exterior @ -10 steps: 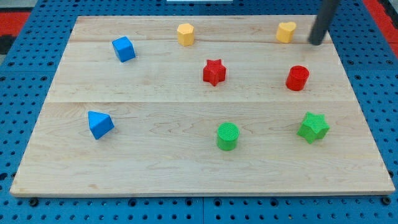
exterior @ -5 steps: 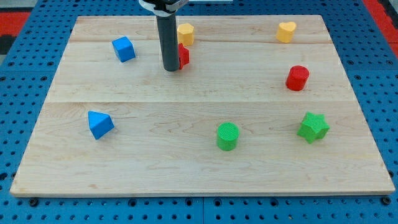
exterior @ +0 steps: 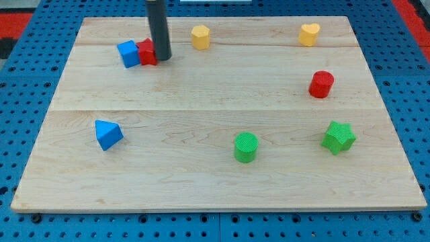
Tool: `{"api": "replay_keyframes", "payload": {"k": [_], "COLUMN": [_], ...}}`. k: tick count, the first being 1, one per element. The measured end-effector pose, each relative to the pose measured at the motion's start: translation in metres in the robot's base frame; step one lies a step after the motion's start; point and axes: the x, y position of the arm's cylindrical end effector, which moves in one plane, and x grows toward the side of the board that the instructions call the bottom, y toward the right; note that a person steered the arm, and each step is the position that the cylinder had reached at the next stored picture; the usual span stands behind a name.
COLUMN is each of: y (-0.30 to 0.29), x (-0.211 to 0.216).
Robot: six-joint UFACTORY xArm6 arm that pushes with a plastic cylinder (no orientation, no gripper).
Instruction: Keep red star on top left side of blue cube
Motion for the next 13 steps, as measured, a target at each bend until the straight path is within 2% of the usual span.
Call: {"api": "replay_keyframes", "payload": {"k": [1,2,3,5,7,10,12,13], "y": [-0.002,-0.032,-0.043,0.026,-0.018,-0.031,-0.088,-0.085], "x": [0.033,-0.013,-0.035,-0.035,-0.084,-0.083,-0.083,-0.083]}}
